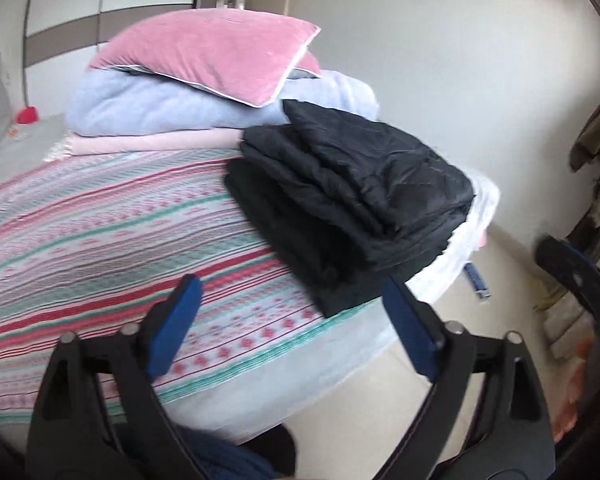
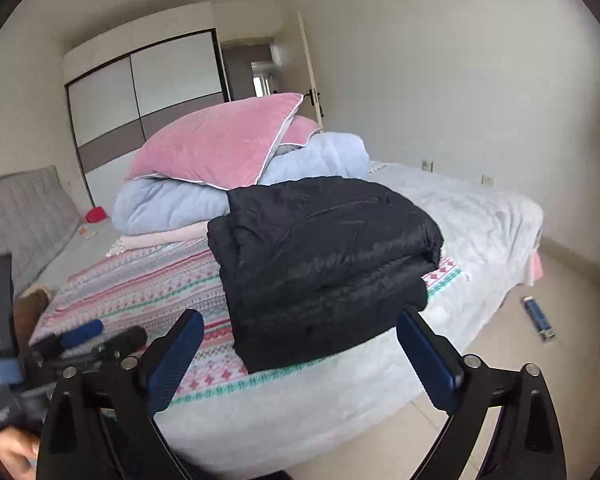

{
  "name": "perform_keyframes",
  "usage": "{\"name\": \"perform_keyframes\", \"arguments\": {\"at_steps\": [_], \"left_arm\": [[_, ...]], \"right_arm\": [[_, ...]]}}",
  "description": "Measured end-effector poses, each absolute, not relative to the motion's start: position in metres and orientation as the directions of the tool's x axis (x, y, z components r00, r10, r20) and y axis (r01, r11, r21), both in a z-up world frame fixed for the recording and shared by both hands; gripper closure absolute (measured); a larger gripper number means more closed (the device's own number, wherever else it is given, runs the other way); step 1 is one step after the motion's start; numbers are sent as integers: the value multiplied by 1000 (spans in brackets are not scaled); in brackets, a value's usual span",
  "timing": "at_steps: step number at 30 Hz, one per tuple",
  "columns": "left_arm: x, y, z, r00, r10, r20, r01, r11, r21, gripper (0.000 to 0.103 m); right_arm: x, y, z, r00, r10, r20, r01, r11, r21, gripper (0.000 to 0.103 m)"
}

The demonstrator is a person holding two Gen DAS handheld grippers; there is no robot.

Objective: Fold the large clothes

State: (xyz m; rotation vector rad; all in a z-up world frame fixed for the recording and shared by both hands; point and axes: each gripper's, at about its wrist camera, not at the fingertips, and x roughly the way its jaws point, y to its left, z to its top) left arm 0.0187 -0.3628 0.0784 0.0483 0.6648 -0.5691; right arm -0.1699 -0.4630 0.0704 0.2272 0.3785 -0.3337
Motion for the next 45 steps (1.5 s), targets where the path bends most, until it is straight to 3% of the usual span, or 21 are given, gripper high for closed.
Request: {"name": "perform_keyframes", "arguments": {"at_steps": [5,10,23,45], "left_arm": [[2,-351,88,683,-418,-599,479,875,-65,1],[-15,-347,92,704,-392,-592,497,868,15,1],[-20,-334,88,671,-433,-601,527,850,-24,1],[-3,-348,99,685,-443,-579,541,841,-5,1]], "right_arm": [[-196,-430,74,837,-373,-400,440,894,87,0],[-213,-412,75,821,-408,-400,479,873,93,0],[-213,-404,66,764,-471,-442,541,840,40,0],[-194,-383,72,662,-624,-415,661,747,-70,0]]}}
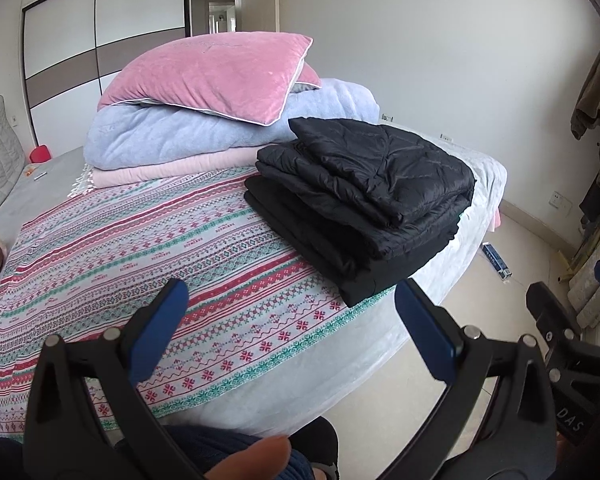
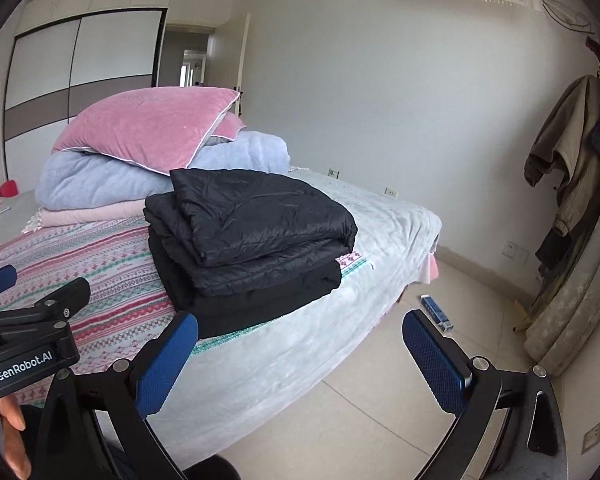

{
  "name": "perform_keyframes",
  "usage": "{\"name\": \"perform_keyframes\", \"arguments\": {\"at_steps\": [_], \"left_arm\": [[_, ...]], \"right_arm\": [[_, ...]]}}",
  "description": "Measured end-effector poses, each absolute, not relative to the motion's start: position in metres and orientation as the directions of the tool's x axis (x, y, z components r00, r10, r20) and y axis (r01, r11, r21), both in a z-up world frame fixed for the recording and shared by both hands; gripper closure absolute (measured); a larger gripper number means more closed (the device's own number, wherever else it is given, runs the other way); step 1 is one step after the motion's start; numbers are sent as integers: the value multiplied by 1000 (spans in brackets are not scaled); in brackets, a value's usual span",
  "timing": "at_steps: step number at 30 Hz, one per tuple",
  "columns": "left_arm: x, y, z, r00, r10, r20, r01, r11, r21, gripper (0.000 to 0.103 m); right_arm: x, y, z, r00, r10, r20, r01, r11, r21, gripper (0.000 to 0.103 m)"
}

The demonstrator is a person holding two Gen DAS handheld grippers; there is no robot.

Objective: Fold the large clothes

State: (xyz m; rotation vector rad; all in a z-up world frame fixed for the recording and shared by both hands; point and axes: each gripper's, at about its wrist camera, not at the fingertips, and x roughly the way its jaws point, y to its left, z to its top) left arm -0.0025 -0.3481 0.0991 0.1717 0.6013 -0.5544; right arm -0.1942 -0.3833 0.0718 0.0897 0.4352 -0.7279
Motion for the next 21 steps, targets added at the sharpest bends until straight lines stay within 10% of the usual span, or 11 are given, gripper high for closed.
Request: {"name": "perform_keyframes", "arguments": {"at_steps": [21], "left_arm": [[4,-354,88,667,-430,-608,541,841,-1,1]], "right_arm": [[-188,-389,63,649,-622,-438,665,743,-71,0]]}}
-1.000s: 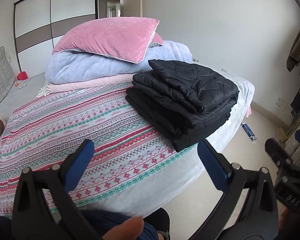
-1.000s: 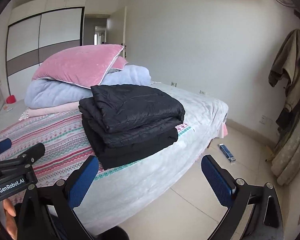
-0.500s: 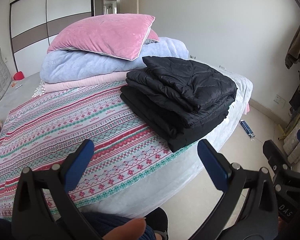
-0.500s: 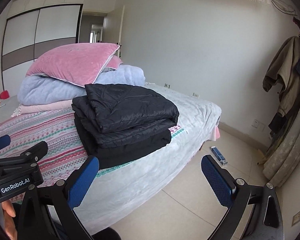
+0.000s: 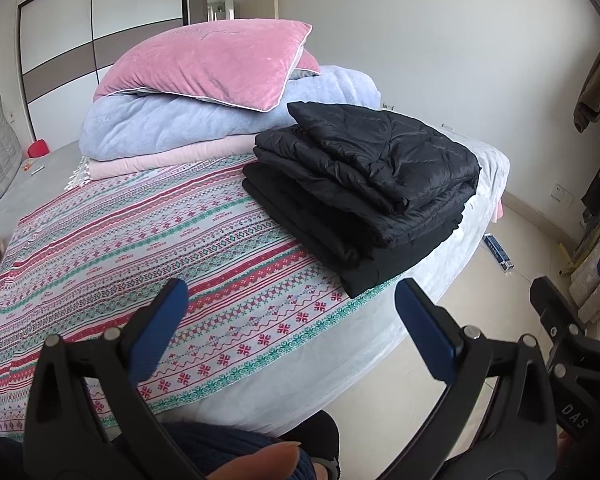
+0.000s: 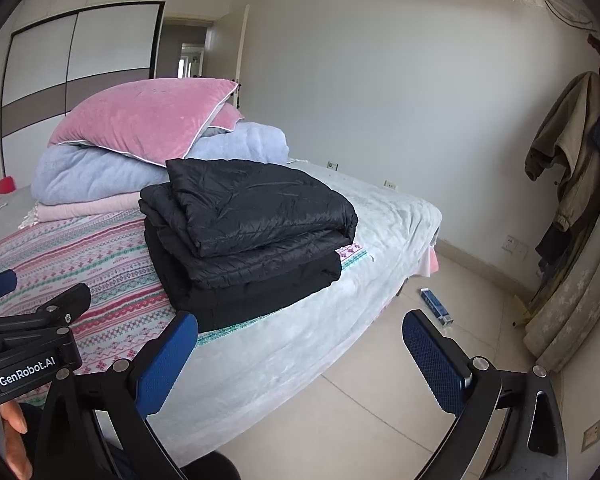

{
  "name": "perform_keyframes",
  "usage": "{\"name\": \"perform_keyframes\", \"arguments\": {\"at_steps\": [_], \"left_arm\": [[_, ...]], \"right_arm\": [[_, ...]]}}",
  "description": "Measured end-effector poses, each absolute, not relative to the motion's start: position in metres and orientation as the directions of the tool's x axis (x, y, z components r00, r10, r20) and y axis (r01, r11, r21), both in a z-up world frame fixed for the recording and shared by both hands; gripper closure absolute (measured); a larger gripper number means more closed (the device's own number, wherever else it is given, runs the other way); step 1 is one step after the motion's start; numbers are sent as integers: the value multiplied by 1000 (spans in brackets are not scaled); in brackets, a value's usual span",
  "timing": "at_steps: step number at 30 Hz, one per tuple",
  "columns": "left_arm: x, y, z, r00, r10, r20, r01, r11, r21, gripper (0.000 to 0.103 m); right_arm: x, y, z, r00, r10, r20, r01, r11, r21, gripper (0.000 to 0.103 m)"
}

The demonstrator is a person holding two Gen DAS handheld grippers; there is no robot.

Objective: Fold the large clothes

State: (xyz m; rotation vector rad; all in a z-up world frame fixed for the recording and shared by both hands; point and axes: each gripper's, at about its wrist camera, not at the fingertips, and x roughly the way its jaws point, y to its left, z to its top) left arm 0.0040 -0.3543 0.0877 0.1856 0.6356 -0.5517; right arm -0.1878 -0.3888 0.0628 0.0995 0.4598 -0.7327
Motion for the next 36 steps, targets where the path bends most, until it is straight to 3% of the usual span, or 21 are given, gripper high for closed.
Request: {"name": "perform_keyframes", "arguments": {"at_steps": [36], "left_arm": [[1,-360,103,659,-464,-592,566,824,-16,1]], "right_arm": [[-194,-392,62,628,-644,-436,689,721,-73,0]]}}
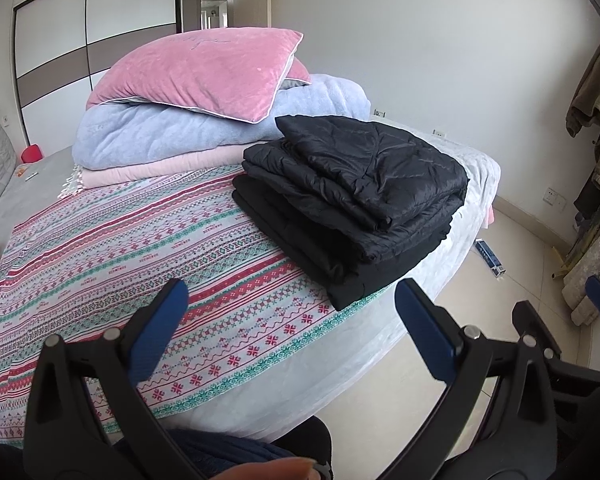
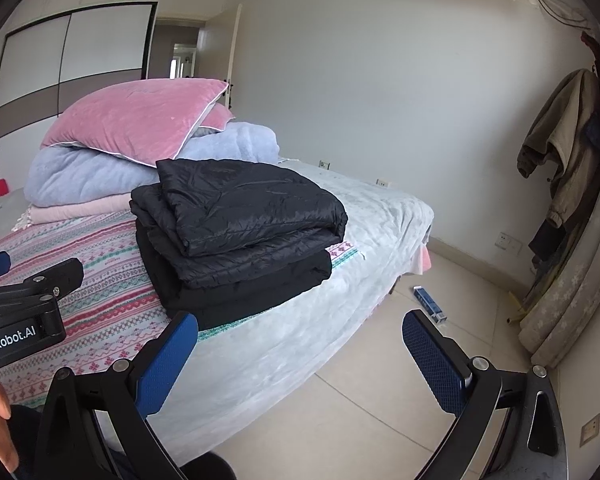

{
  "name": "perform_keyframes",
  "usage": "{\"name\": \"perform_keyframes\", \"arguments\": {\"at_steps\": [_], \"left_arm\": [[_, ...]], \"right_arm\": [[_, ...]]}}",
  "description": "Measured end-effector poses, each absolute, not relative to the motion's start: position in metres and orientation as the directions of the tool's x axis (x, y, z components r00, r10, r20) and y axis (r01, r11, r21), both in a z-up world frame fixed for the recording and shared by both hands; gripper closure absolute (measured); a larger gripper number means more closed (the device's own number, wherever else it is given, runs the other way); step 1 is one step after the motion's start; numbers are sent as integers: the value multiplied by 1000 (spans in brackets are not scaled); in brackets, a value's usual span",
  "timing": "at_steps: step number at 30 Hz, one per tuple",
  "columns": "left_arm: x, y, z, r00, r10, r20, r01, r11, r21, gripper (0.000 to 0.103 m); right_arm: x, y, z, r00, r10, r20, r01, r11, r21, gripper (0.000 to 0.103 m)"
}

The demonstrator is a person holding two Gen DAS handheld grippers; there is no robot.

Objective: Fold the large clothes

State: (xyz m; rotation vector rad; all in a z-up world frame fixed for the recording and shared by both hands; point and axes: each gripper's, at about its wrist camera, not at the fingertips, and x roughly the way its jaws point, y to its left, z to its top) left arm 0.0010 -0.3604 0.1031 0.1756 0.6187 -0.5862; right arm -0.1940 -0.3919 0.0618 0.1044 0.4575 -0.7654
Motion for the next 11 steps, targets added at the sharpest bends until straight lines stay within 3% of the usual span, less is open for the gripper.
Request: {"name": "perform_keyframes", "arguments": {"at_steps": [11], "left_arm": [[-3,-365,103,642,-483,-595,592,806,-15,1]], "right_arm": [[-197,-393,62,621,-653,-434,698,713,-74,0]]}}
